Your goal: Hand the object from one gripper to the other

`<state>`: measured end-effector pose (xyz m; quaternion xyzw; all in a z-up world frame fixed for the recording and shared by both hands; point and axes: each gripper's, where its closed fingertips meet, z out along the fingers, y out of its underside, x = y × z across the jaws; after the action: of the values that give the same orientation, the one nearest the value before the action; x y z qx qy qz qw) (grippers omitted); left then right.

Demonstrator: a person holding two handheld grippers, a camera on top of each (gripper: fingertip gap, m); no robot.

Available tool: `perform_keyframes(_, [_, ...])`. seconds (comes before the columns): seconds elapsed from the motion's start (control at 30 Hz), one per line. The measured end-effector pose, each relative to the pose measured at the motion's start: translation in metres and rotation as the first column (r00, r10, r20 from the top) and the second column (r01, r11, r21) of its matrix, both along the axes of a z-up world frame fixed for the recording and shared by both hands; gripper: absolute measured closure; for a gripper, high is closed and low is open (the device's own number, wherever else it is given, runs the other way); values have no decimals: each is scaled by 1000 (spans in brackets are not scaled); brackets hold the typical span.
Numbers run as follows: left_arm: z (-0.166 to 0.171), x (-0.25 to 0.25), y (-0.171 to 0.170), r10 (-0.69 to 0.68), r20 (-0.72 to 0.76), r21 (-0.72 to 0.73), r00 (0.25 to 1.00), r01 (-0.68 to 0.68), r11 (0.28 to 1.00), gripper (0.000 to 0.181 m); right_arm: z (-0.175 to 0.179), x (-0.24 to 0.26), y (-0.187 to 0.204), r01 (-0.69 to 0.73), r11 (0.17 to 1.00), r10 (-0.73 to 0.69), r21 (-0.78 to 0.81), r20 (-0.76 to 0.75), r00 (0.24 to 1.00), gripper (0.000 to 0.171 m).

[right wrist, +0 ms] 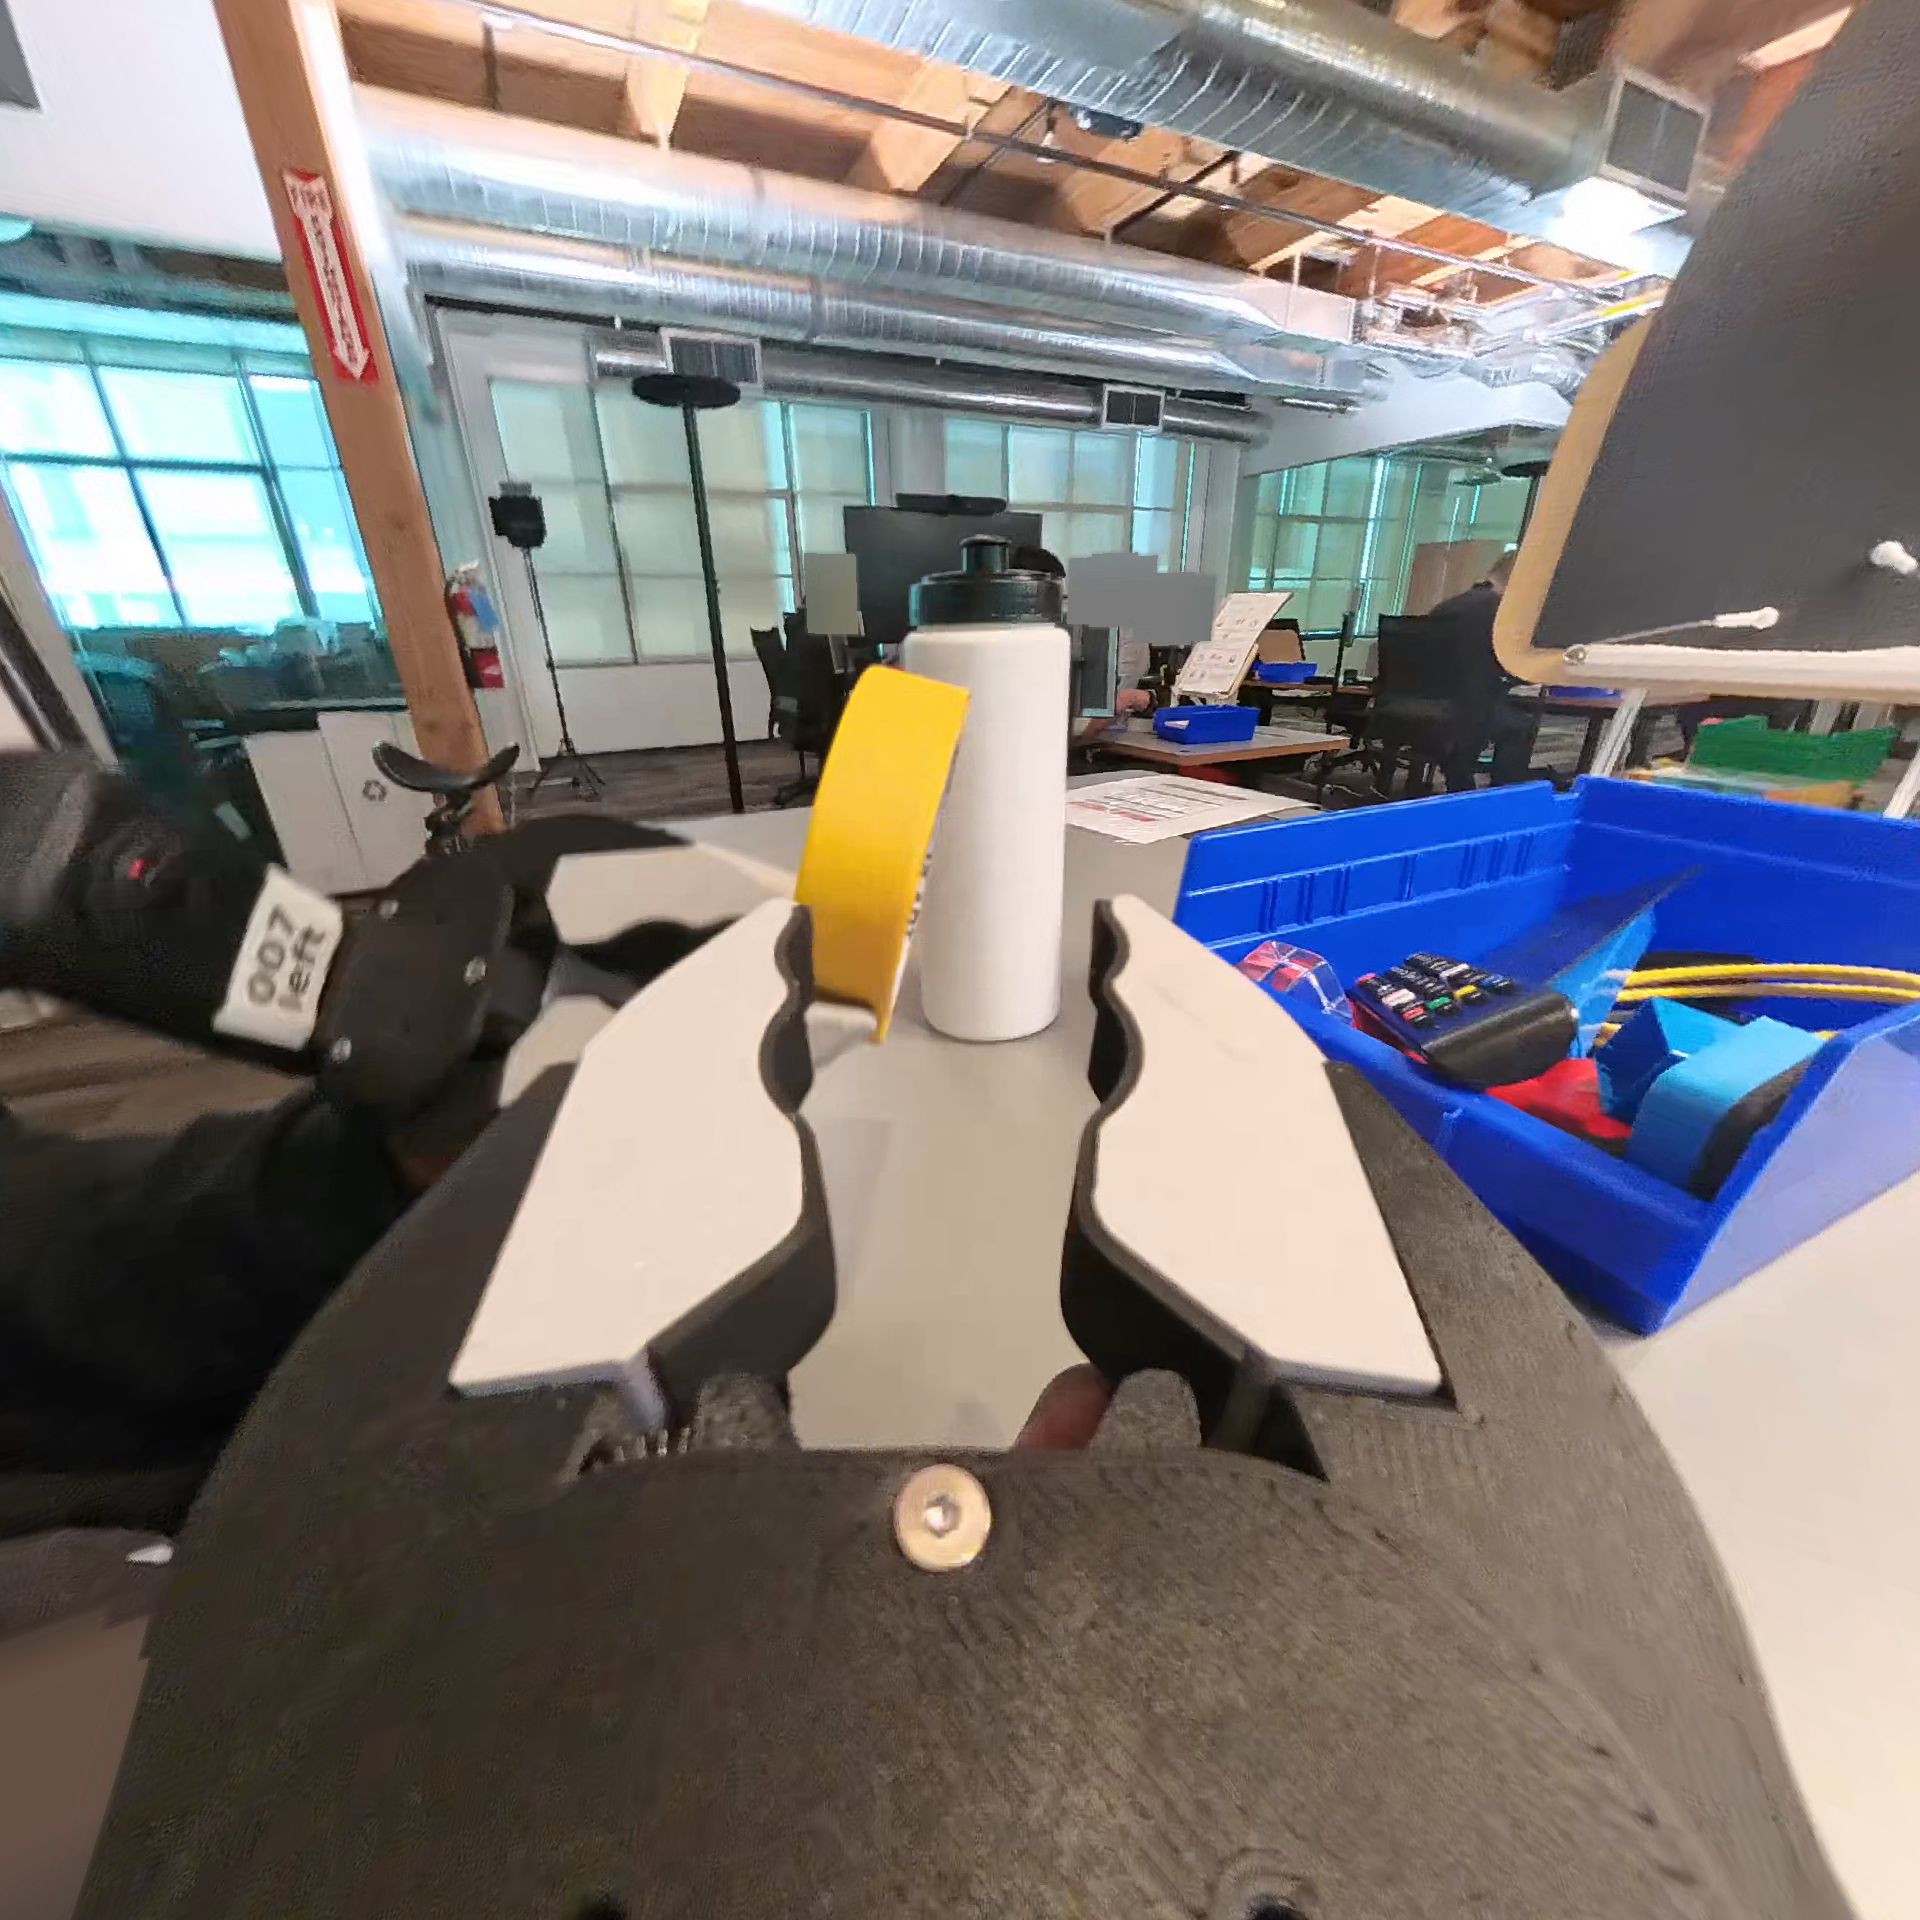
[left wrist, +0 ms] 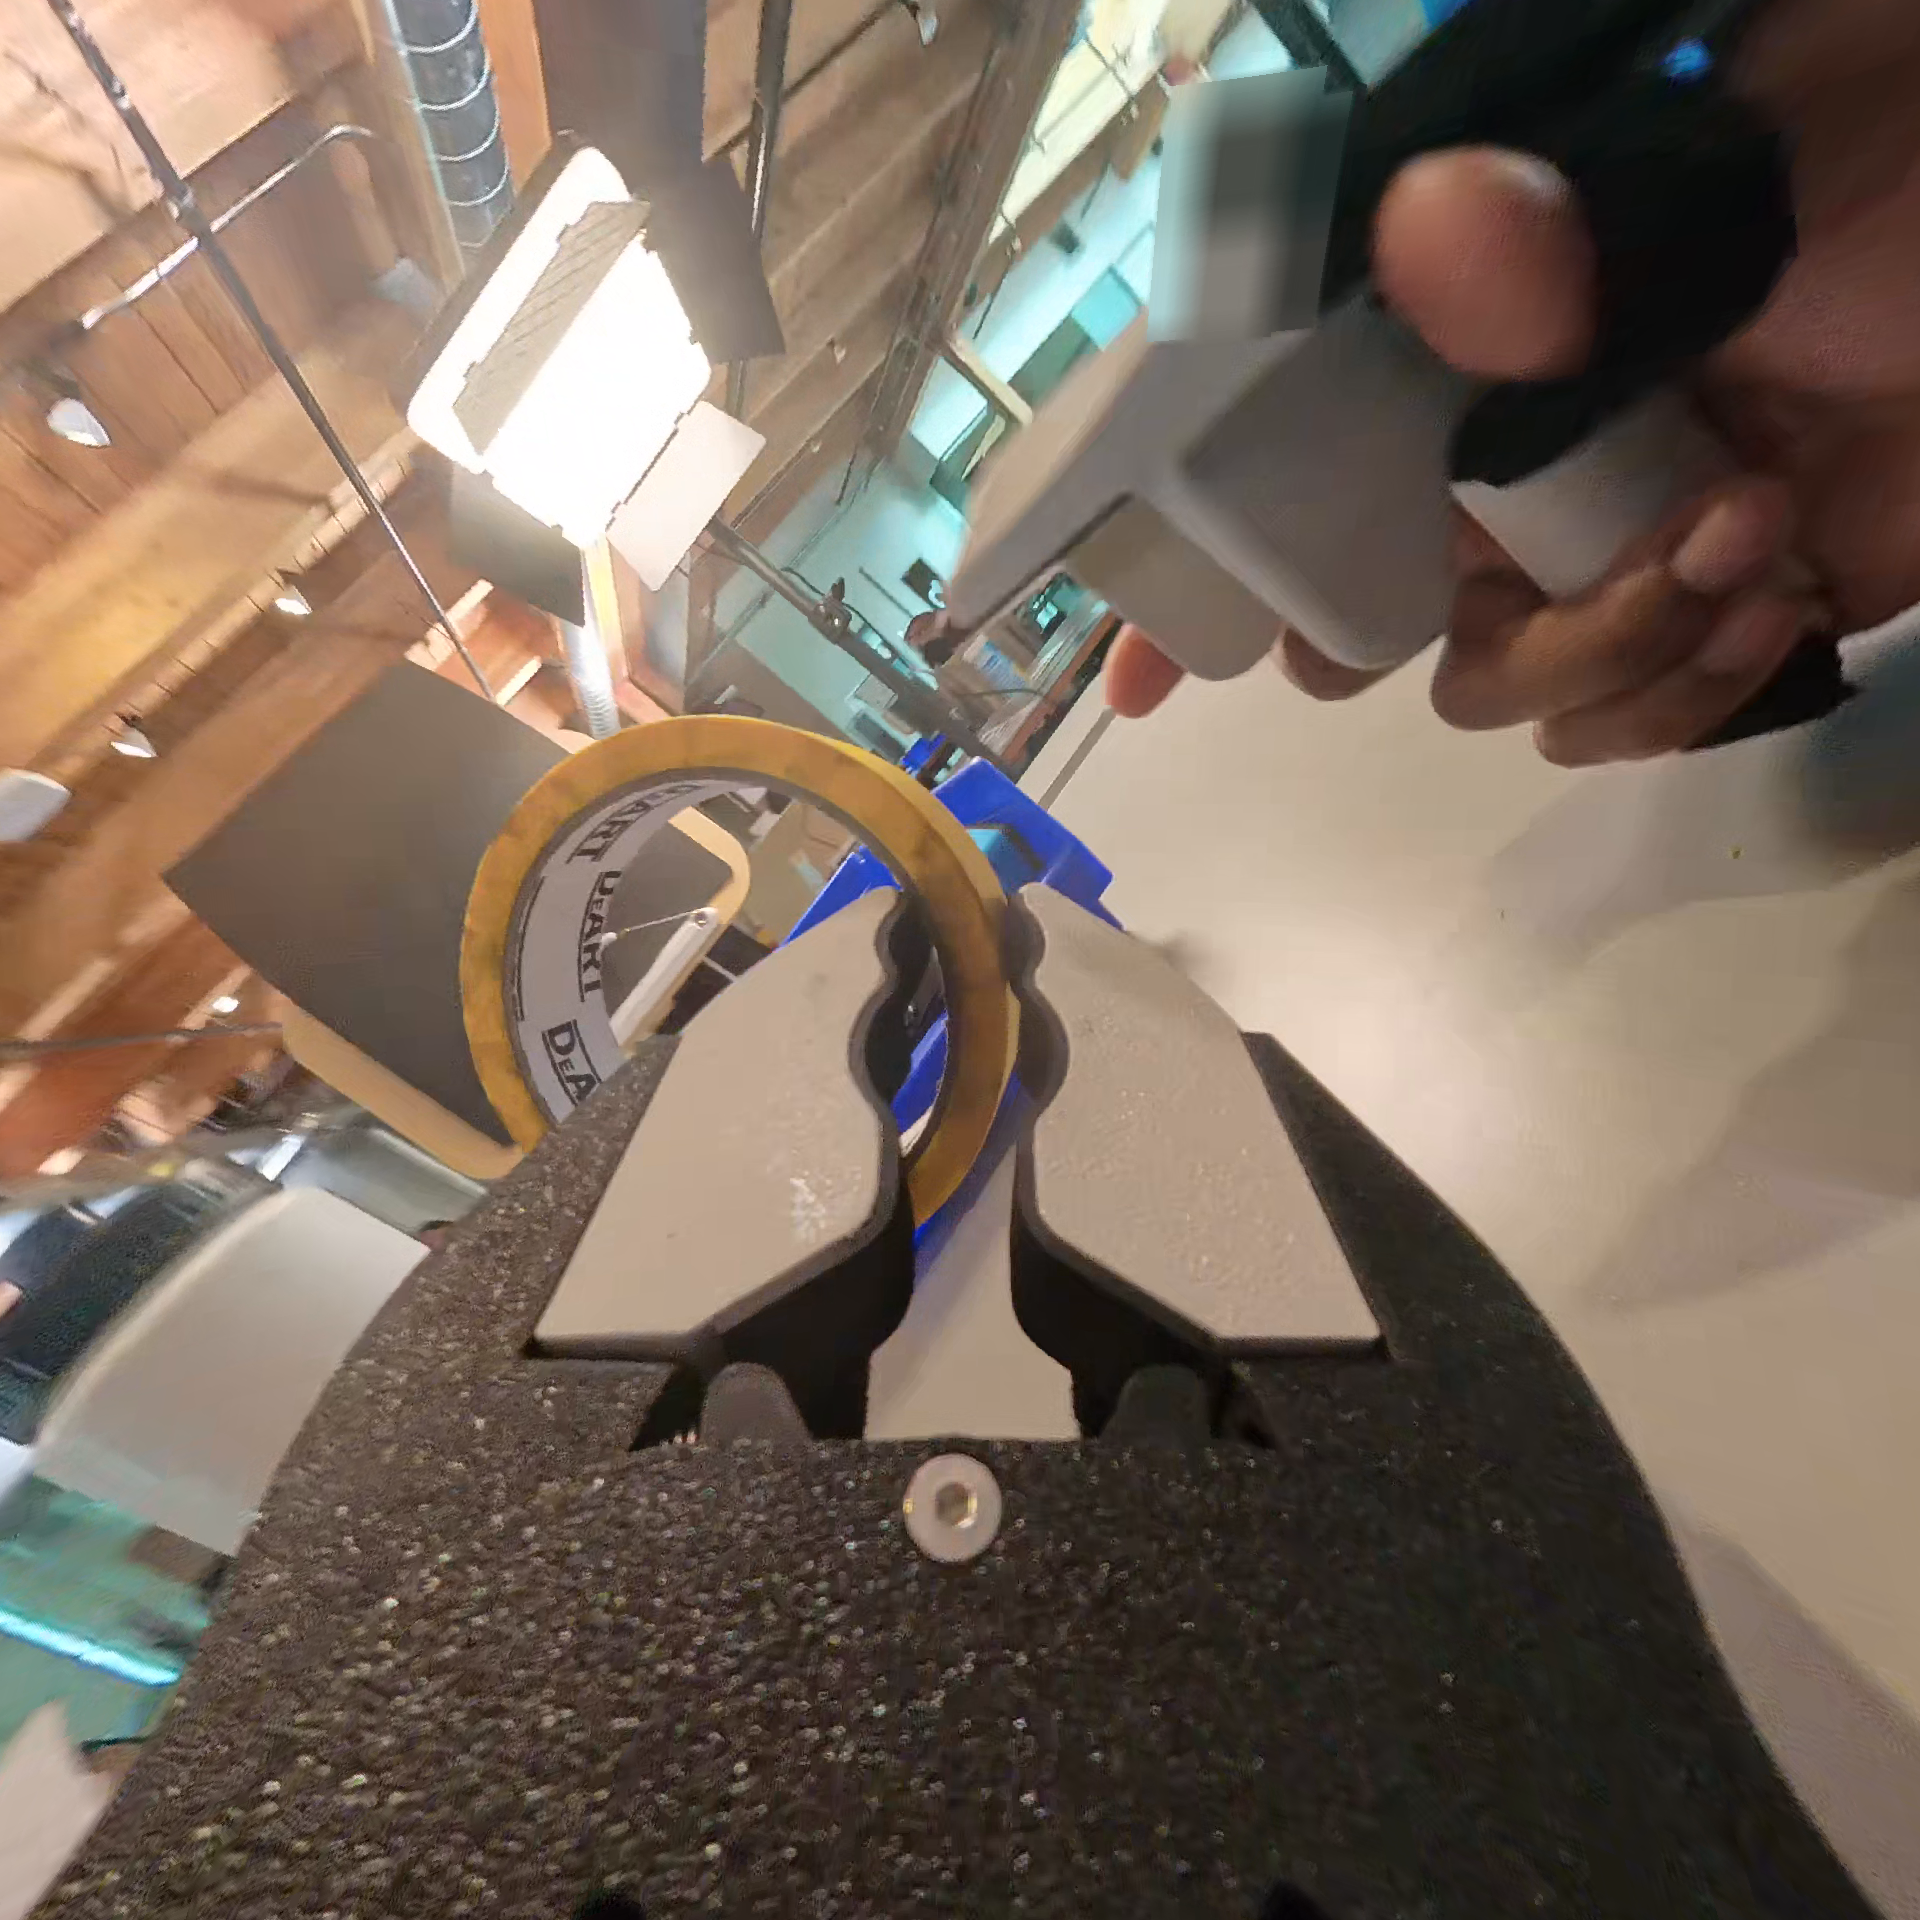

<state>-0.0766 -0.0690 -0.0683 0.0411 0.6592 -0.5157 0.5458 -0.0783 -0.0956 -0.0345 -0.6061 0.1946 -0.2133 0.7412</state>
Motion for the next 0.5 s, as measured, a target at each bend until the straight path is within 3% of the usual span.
perform_keyframes(0.2, [-20,-13,-21,13,201,225,979,-59,972,165,-10,-1,22,-33,999,32,-14,-57,998,112])
perform_keyframes(0.27, [-24,-18,-26,-17,226,261,974,-43,964,165,-12,-2,23,-34,999,32,-27,-55,998,126])
perform_keyframes(0.3, [-24,-19,-27,-24,225,257,974,-36,966,165,-12,-1,22,-26,999,25,-34,-46,999,141])
perform_keyframes(0.4, [-15,-22,-25,-52,173,170,984,22,985,152,-10,0,18,17,998,-17,-61,2,1000,142])
perform_keyframes(0.5, [3,-28,-16,-156,50,-7,986,157,988,142,-8,4,8,61,994,-58,-95,39,998,143])
